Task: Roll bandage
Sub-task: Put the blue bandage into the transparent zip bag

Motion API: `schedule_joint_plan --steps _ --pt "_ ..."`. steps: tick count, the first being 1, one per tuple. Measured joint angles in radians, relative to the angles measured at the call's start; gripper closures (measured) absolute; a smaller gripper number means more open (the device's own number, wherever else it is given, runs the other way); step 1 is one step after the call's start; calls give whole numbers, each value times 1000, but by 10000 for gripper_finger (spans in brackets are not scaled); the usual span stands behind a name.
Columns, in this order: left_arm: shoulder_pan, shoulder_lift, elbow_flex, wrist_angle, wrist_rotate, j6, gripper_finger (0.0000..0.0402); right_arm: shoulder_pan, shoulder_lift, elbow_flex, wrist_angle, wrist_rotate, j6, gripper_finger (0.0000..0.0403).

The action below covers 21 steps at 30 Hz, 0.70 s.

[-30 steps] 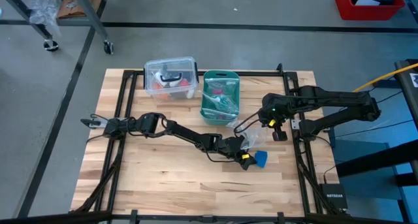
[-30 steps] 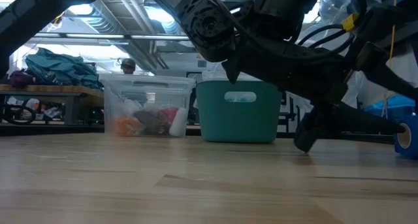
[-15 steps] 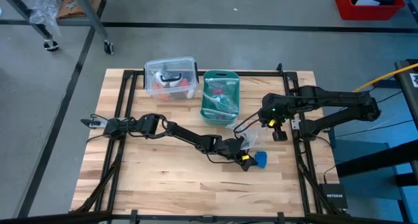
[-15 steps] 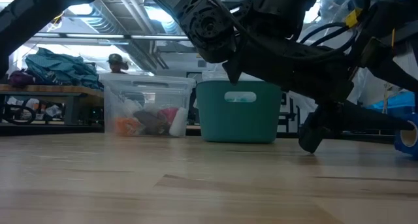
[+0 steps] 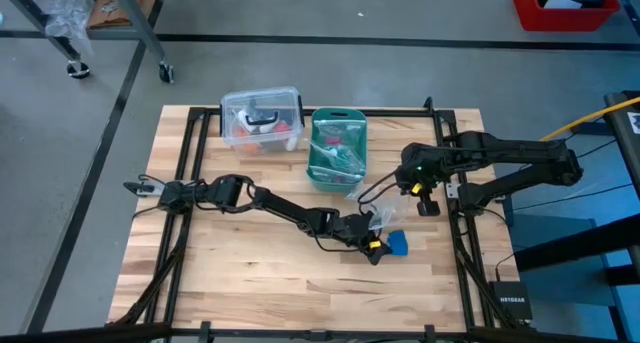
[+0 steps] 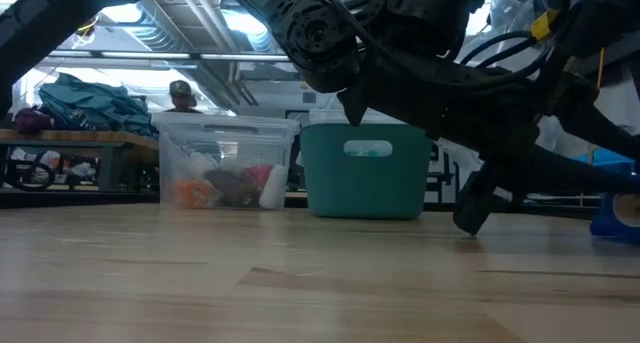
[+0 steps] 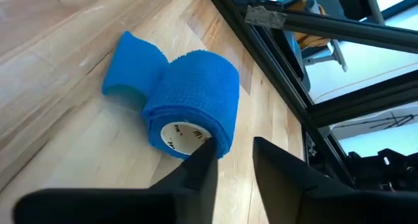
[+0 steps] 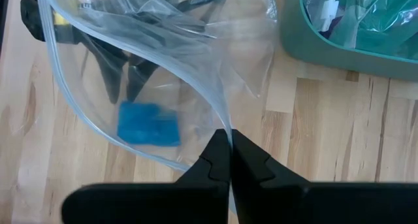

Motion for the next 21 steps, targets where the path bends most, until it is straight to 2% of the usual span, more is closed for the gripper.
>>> schedule_joint_plan --steps 10,14,21 --pt "0 0 0 1 -1 25 390 0 0 0 0 0 0 402" --pt "0 -1 0 1 7 25 396 0 0 0 -1 -9 0 402" --pt "2 -53 -8 -37 163 106 399 0 0 0 -1 -27 0 402"
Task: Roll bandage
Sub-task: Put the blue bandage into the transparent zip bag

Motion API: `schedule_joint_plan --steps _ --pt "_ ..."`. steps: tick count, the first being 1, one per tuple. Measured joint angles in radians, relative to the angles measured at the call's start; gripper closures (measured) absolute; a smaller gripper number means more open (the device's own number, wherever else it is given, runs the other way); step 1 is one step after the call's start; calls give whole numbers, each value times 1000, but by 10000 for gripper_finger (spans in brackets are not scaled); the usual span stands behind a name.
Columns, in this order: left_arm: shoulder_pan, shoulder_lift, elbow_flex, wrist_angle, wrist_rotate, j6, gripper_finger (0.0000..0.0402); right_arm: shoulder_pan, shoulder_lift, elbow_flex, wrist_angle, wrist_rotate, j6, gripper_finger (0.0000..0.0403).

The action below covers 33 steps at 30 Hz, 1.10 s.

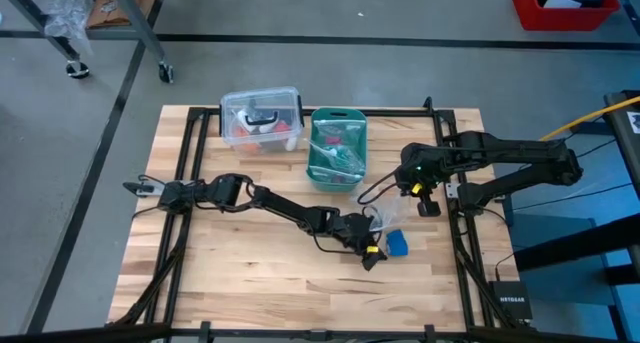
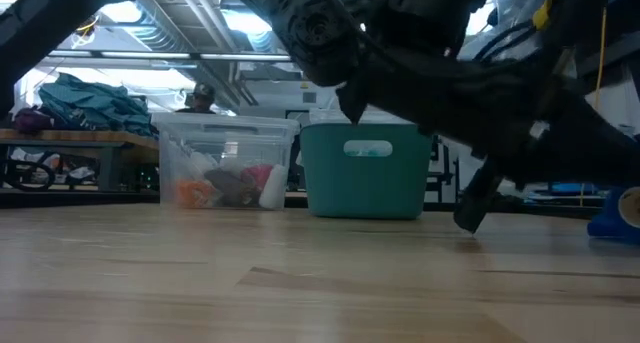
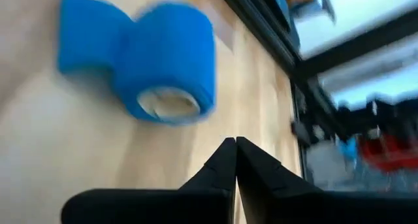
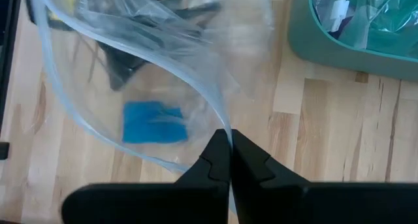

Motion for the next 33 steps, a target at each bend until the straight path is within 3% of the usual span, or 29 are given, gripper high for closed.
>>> schedule_joint_plan --steps 9,17,22,25,28,33 --pt "-57 -176 5 21 115 293 397 0 0 0 0 4 0 402" --pt "-127 -290 7 45 120 431 396 0 0 0 9 150 17 402" --pt "-153 -329 5 27 99 652 385 0 0 0 53 250 23 402" --pt "-153 -349 6 37 -12 757 378 0 0 0 66 277 10 402" --pt "-144 -350 7 27 -207 855 367 0 0 0 68 285 0 402" --pt "-122 -347 6 27 -447 945 320 0 0 0 68 290 0 402"
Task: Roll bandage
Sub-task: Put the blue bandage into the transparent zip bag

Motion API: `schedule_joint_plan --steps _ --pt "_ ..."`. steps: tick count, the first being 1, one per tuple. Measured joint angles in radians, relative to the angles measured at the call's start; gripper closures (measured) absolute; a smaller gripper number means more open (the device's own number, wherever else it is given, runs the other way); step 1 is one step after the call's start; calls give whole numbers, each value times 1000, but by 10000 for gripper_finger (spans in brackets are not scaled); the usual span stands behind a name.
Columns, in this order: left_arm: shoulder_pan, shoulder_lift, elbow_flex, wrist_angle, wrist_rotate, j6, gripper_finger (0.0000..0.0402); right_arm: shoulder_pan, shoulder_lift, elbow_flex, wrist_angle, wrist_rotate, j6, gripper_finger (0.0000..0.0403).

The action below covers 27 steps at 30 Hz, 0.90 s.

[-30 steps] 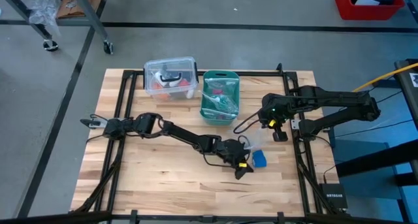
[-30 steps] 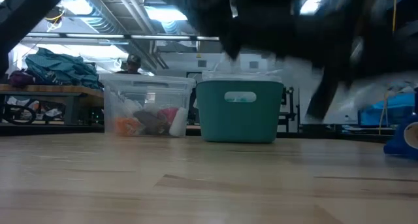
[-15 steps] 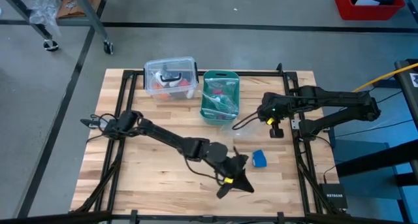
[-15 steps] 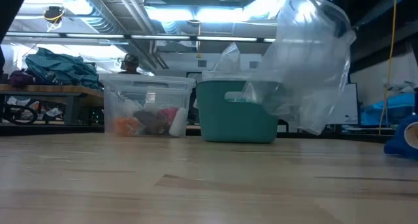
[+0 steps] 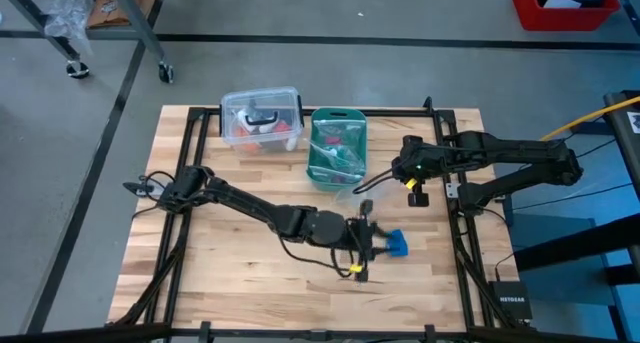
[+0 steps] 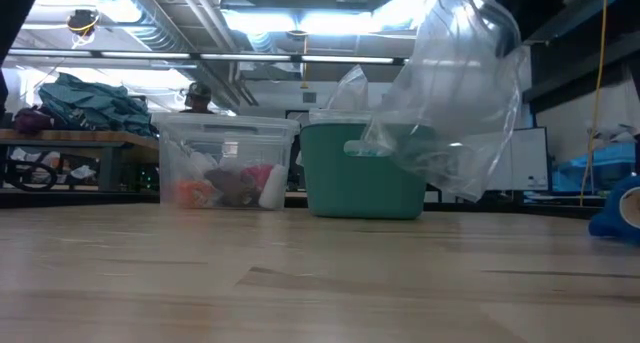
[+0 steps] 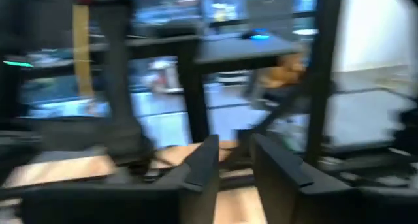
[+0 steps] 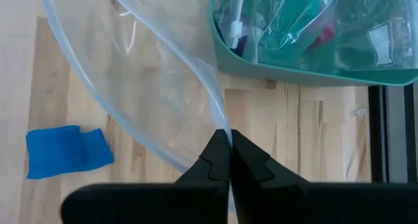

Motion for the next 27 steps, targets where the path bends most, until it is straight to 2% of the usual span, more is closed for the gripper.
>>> schedule_joint_plan --steps 6,10,17,21,27 --pt "35 0 0 -72 -225 -7 242 0 0 0 4 1 0 402" --pt "53 0 0 -95 -347 -6 215 0 0 0 5 5 -8 402" --pt "61 0 1 -96 -503 49 214 0 0 0 4 60 -30 402" --pt "65 0 1 -106 -620 17 215 1 0 0 4 76 -34 402" --pt "81 0 2 -222 -621 -125 216 1 0 0 15 89 -56 402"
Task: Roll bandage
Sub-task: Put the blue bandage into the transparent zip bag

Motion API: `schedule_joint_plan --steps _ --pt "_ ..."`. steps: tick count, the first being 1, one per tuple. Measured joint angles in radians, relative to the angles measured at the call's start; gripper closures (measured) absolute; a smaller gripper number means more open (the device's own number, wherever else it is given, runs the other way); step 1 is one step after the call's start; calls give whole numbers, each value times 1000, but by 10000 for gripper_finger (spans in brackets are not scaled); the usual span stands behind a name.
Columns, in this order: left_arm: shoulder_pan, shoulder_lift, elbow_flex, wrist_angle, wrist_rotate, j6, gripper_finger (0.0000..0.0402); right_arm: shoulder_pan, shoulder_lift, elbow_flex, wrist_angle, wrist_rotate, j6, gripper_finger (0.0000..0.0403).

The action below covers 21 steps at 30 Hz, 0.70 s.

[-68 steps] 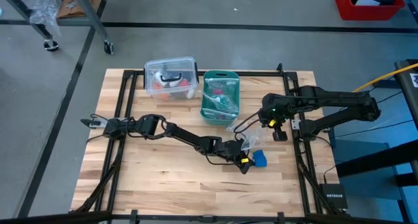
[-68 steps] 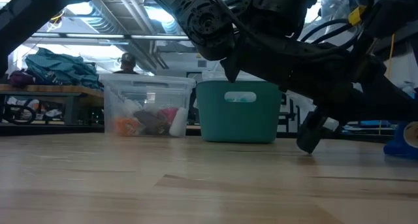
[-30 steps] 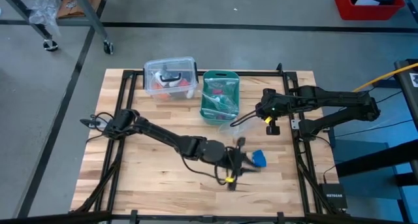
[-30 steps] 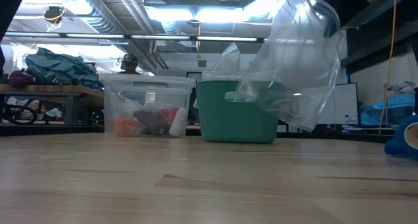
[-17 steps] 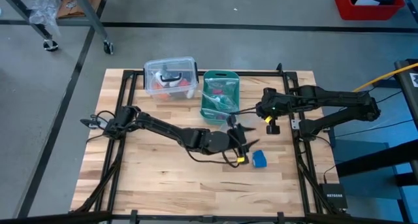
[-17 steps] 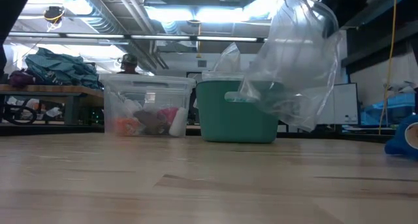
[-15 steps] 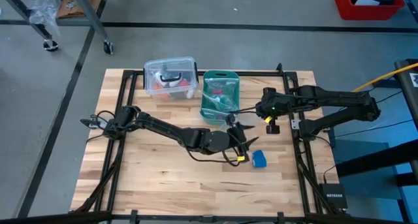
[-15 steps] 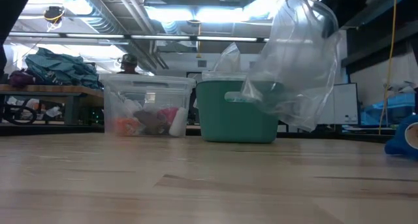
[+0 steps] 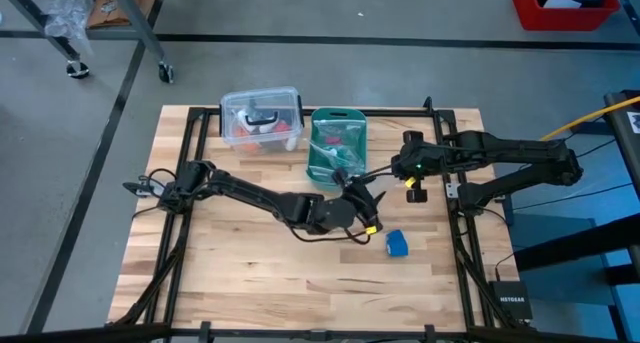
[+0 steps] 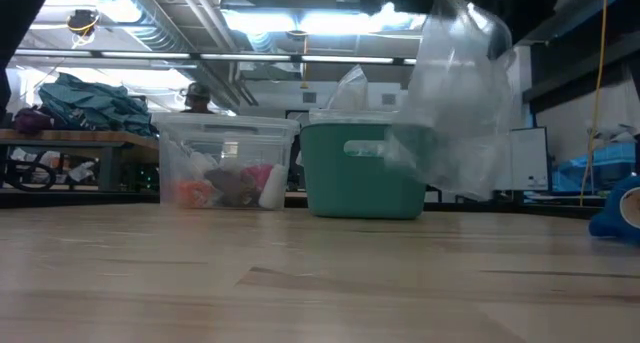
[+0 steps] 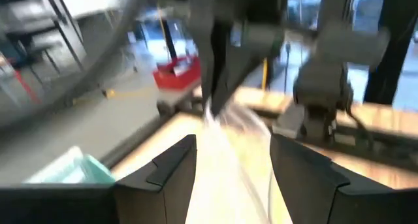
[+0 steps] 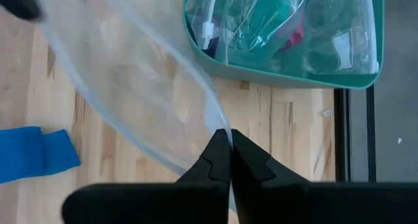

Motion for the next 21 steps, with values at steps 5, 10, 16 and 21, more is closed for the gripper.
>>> schedule_joint_plan --steps 5,10,16,21 --pt "3 0 0 -215 29 -164 216 0 0 0 32 0 -23 402" --pt "3 0 0 -323 29 -252 216 0 0 0 48 0 -27 402" --pt "3 0 0 -353 29 -251 223 0 0 0 47 -31 -27 402" --pt "2 0 0 -347 29 -252 264 0 0 0 44 -97 -26 402"
